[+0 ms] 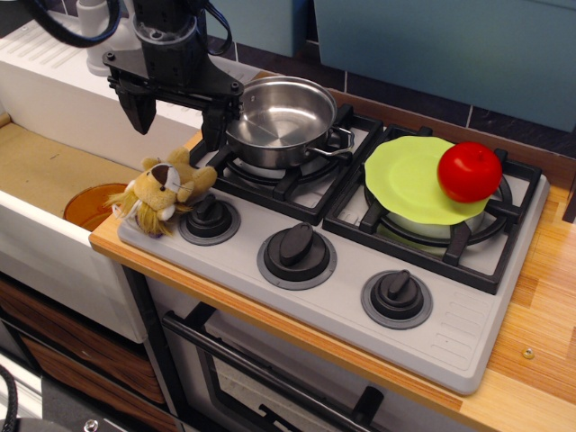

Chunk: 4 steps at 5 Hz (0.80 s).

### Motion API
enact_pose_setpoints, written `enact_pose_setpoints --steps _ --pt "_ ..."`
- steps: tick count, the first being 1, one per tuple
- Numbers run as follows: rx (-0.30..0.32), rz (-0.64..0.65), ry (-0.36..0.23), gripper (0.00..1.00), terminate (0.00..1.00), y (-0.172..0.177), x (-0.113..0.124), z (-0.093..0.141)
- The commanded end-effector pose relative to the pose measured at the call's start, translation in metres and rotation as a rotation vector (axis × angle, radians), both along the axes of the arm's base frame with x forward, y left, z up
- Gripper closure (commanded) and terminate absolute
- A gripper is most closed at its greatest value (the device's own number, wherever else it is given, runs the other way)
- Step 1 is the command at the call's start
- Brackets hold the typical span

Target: Put apple on plate and stuffedlion in pot or pan on stove

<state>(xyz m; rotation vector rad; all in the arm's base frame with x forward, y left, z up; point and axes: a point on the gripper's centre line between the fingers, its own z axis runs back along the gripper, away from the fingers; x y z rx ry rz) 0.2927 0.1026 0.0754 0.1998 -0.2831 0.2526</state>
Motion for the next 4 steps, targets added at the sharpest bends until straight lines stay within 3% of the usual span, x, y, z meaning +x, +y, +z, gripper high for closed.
enact_pose_setpoints --steps 1,2,4 --pt "0.012 0.017 -0.048 0.0 0.0 -0.0024 0.0079 -0.0015" --pt "0.017 0.026 -0.06 0.0 0.0 0.0011 0.006 -0.01" --pt "0.029 -0.003 -0.047 0.0 0.0 -0.0066 0.0026 -0.0008"
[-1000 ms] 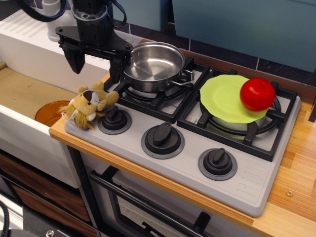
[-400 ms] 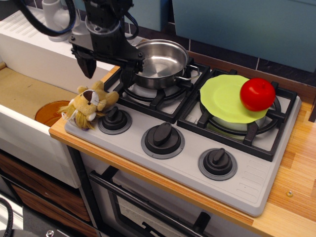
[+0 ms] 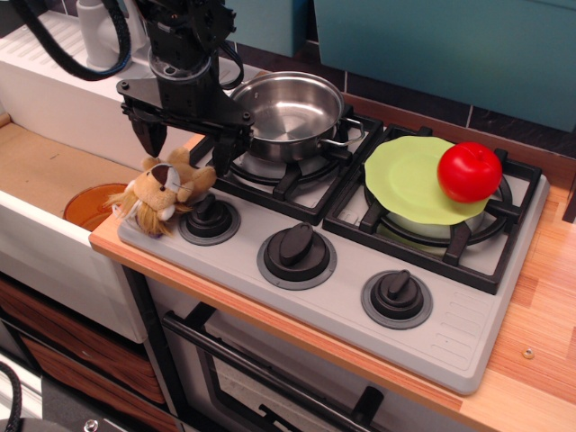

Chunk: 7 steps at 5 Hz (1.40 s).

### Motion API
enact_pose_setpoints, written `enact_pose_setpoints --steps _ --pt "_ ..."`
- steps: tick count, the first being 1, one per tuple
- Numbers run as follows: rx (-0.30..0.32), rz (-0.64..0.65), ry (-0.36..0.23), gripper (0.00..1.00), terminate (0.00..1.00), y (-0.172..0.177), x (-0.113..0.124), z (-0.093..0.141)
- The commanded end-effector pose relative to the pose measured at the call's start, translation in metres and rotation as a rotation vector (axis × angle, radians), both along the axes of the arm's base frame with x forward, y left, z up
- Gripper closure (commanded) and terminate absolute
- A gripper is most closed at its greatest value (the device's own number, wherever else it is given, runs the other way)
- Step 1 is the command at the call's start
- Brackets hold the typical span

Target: Put apple on plate and stuffedlion in pot or pan on stove

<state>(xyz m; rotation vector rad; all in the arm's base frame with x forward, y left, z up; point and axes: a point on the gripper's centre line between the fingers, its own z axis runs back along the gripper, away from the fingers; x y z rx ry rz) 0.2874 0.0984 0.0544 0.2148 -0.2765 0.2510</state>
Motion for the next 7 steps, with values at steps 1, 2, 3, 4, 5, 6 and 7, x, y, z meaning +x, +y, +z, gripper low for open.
enact_pose_setpoints --steps 1,2,3,4,5,6,7 --pt "0.015 -0.004 -0.056 0.0 0.0 -0.002 0.008 0.02" --pt "0.015 -0.004 -0.056 0.0 0.0 -0.002 0.008 0.02" --pt "0.015 -0.004 -0.056 0.0 0.0 -0.002 0.008 0.02" --pt "0.034 0.001 -0.074 0.0 0.0 0.0 0.003 0.017" --pt "0.043 -0.003 -0.083 0.0 0.0 0.008 -0.001 0.013" --pt "0.039 -0.006 -0.1 0.0 0.0 0.014 -0.003 0.003" --pt "0.029 -0.011 -0.115 0.0 0.0 0.018 -0.005 -0.005"
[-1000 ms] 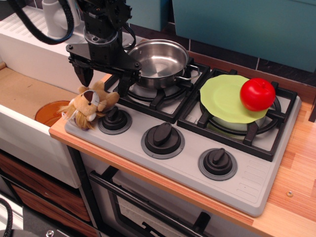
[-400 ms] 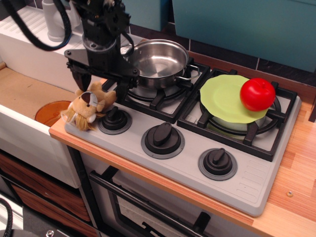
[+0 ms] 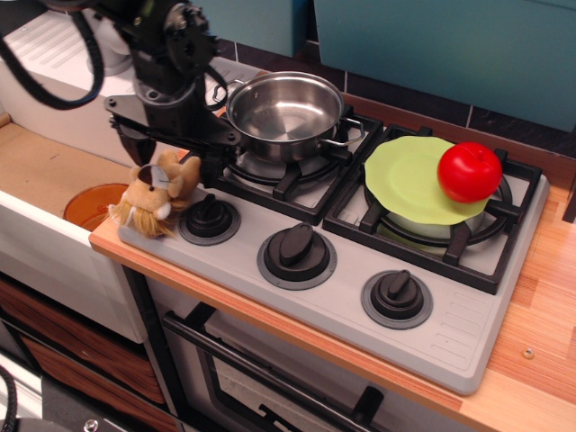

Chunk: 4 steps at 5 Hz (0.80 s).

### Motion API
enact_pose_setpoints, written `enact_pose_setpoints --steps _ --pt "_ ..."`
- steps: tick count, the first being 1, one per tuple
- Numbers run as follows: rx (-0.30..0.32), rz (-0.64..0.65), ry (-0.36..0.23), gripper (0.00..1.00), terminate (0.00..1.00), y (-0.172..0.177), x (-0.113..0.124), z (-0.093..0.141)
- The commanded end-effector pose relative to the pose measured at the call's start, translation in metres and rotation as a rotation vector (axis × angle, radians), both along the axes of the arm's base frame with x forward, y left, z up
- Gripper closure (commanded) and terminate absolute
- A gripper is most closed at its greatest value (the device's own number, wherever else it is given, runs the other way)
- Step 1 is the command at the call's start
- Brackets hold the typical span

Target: Put apple on plate and stuffedlion in pot or pan on stove

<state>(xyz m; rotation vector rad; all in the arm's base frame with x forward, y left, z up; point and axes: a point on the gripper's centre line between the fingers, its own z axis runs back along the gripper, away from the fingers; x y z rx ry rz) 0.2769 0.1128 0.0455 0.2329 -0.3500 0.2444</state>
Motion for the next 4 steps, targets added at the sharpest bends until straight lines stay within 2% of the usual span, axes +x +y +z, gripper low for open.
enact_pose_setpoints --steps 1,2,3,4 --pt "-0.005 -0.005 -0.052 0.0 0.0 0.011 0.005 -0.005" --pt "0.0 -0.008 -0.048 1.0 0.0 0.012 0.008 -0.008" --pt "-0.003 -0.006 -0.023 1.0 0.0 0.01 0.012 0.006" --pt "0.014 -0.003 0.021 1.0 0.0 0.008 0.021 0.044"
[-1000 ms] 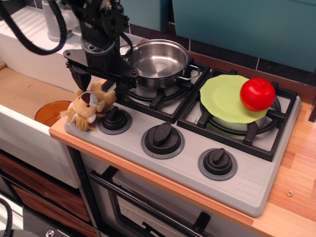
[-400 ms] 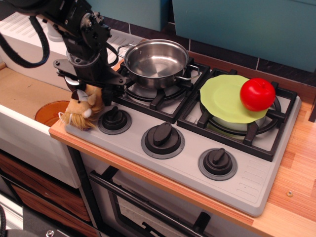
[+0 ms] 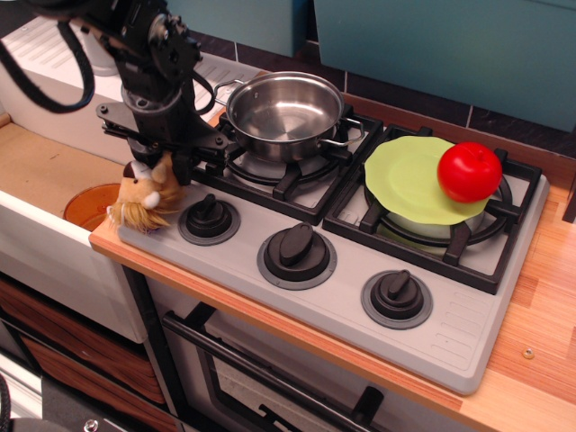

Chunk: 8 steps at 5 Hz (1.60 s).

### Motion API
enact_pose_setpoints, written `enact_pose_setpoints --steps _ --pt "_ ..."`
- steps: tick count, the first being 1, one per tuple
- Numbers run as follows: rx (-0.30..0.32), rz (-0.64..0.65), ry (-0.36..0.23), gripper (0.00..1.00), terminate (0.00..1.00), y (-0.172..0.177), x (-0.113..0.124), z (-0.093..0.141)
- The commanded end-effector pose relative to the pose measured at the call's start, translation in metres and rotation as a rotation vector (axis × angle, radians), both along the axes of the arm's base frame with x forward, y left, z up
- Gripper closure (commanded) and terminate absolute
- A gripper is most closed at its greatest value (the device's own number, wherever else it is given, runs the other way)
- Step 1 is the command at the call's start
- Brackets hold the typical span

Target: Put apple on plate and stuffedlion in pot or pan on stove

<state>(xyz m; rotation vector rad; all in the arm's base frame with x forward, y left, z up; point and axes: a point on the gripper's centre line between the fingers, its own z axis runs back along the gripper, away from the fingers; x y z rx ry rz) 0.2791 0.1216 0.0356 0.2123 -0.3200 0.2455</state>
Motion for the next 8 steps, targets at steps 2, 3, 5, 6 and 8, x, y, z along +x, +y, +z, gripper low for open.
enact_pose_setpoints --steps 2,3,5,6,8 --pt "0.063 0.018 0.054 1.0 0.0 -0.009 0.066 0.116" --pt "0.049 0.055 0.052 1.0 0.0 -0.023 0.089 0.114" --pt "-0.051 0.142 0.043 1.0 0.0 -0.06 0.099 0.084" --pt "-0.062 0.137 0.011 0.0 0.0 -0.071 0.096 0.075" --pt "-0.07 0.116 0.016 0.0 0.0 -0.068 0.095 0.087"
